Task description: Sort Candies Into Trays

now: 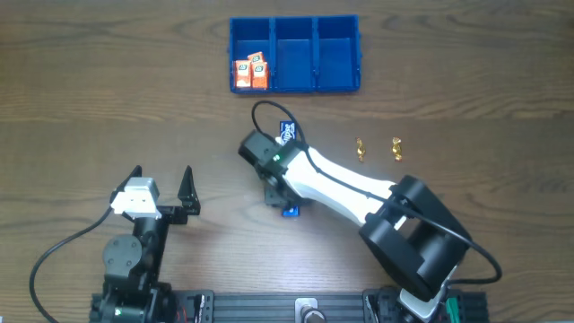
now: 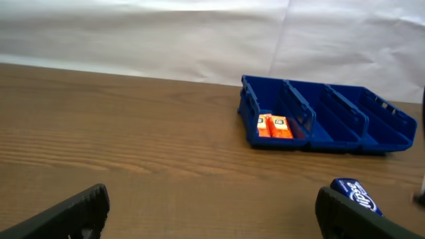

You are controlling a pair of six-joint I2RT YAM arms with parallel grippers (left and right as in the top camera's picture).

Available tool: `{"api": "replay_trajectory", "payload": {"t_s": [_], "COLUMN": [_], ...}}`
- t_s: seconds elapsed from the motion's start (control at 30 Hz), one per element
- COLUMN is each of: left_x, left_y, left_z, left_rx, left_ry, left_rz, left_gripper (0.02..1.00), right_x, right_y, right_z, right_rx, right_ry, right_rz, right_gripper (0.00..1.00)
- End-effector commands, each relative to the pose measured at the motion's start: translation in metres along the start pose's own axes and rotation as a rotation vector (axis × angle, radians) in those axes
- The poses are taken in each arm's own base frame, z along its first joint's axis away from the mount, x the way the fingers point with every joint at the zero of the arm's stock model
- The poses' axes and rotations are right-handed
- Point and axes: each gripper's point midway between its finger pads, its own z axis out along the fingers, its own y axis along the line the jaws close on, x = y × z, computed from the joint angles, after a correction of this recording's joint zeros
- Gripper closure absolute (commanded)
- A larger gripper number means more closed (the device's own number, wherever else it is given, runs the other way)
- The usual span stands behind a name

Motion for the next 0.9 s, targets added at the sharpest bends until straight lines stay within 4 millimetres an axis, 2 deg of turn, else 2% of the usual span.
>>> {"api": "replay_trajectory", "payload": {"t_s": [0.03,0.07,0.1,0.17,0.2,0.27,0.33,0.4,0.47,0.53,0.7,0.9], "left_x": [0.018,0.018,0.018,0.018,0.018,0.018,0.018,0.018,0.018,0.018,0.018,0.018], "left_y": [0.003,0.003,0.003,0.003,0.003,0.003,0.003,0.003,0.003,0.003,0.003,0.003], "left_z": [0.001,0.001,0.001,0.001,0.001,0.001,0.001,0.001,0.001,0.001,0.001,0.001], "left_rx": [-0.014,-0.014,-0.014,-0.014,-0.014,-0.014,-0.014,-0.014,-0.014,-0.014,-0.014,-0.014], "left_ry": [0.05,0.05,0.05,0.05,0.05,0.05,0.05,0.05,0.05,0.05,0.05,0.05], "left_rz": [0.007,0.007,0.007,0.007,0.007,0.007,0.007,0.007,0.007,0.007,0.007,0.007], "left_gripper": [0.02,0.02,0.02,0.02,0.02,0.02,0.02,0.02,0.02,0.02,0.023,0.02], "right_x": [-0.073,-0.088,-0.113,-0.139,-0.166,-0.198,-0.227,-0.257,-0.282,-0.297,-0.315,-0.321], "right_y": [0.002,-0.002,-0.01,-0.02,-0.034,-0.045,-0.048,-0.051,-0.053,-0.046,-0.044,-0.042], "right_z": [-0.101,-0.123,-0.153,-0.177,-0.193,-0.199,-0.193,-0.177,-0.154,-0.133,-0.107,-0.096], "right_rx": [0.044,0.054,0.057,0.056,0.075,0.099,0.099,0.106,0.088,0.018,-0.04,-0.038], "right_ry": [-0.247,-0.301,-0.387,-0.468,-0.548,-0.618,-0.655,-0.677,-0.684,-0.67,-0.665,-0.671], "right_rz": [-0.022,-0.018,-0.004,0.027,0.071,0.099,0.095,0.089,0.103,0.094,0.105,0.108], "right_gripper": [0.956,0.961,0.963,0.965,0.965,0.965,0.965,0.965,0.965,0.967,0.965,0.965]}}
